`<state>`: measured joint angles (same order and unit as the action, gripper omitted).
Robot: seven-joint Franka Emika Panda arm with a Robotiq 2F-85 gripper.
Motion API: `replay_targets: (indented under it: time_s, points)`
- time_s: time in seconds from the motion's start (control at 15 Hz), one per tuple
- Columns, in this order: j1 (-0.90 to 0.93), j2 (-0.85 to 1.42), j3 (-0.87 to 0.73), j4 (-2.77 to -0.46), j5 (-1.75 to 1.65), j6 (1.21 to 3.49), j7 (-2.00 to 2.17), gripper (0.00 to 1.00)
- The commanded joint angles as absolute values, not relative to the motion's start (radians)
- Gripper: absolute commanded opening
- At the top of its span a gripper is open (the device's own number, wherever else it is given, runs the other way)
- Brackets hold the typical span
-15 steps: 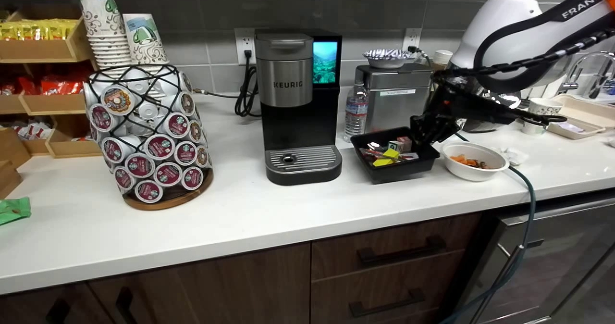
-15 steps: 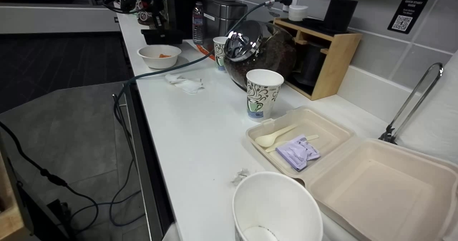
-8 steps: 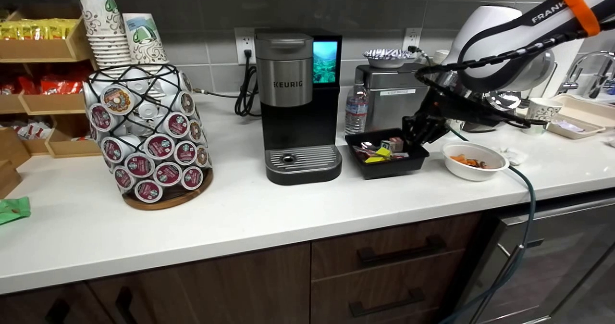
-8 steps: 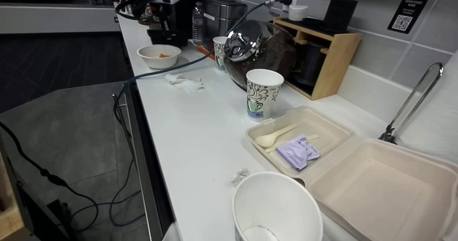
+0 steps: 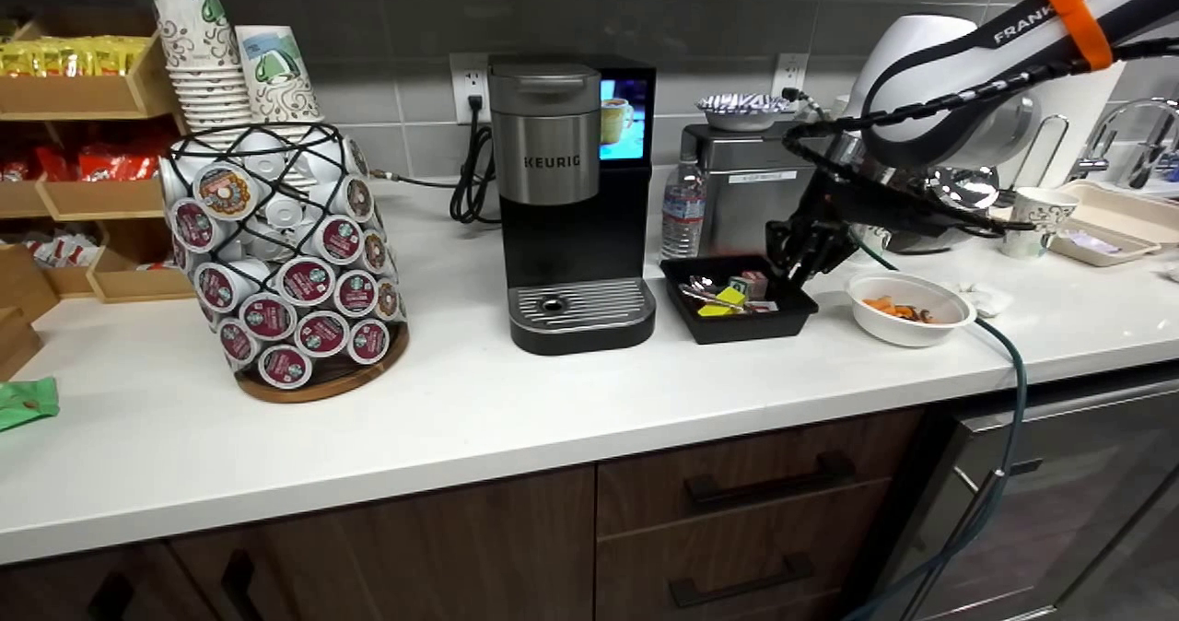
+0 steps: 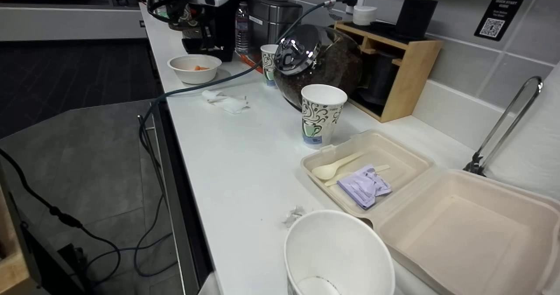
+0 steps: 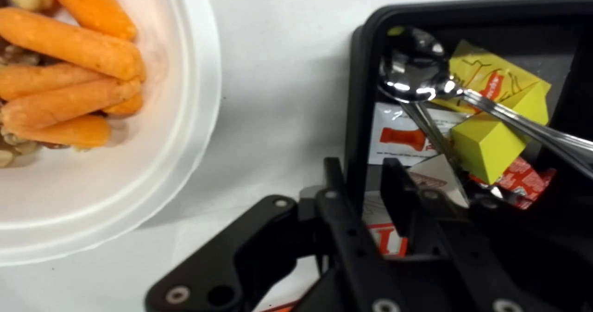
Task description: Move the black box backwards then put the white bowl on the coffeemaker.
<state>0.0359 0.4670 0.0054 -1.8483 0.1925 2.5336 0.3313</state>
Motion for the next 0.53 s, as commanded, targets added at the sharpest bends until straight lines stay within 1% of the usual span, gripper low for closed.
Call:
replay_targets:
  time_s: [0.0, 0.13, 0.2, 0.33, 0.47]
  points:
    - [0.064, 0.376, -0.01, -1.907, 0.173, 2.501, 0.362, 0.62]
    - [0.08, 0.318, -0.016, -1.954, 0.146, 2.518, 0.368, 0.76]
    - [0.083, 0.287, -0.013, -1.979, 0.134, 2.512, 0.354, 0.84]
    - [0.104, 0.217, -0.023, -2.044, 0.069, 2.521, 0.366, 0.99]
    - [0.11, 0.168, -0.015, -2.086, 0.025, 2.511, 0.375, 1.0]
